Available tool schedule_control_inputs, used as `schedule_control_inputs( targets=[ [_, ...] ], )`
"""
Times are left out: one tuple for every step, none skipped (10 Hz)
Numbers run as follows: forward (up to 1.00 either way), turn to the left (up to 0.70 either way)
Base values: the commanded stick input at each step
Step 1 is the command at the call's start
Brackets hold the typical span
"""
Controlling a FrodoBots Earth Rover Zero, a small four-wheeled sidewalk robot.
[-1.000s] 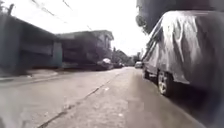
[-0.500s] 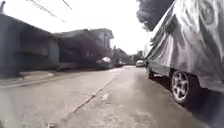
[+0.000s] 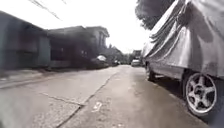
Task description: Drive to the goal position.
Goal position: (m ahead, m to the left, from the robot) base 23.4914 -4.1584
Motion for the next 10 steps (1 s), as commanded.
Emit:
schedule_control_inputs(
  targets=[
    [1.0,0.0],
    [1.0,0.0],
    [1.0,0.0],
    [1.0,0.0],
    [1.0,-0.21],
    [1.0,-0.11],
    [1.0,-0.11],
    [1.0,-0.09],
    [1.0,-0.14],
    [1.0,-0.27]
  ],
)
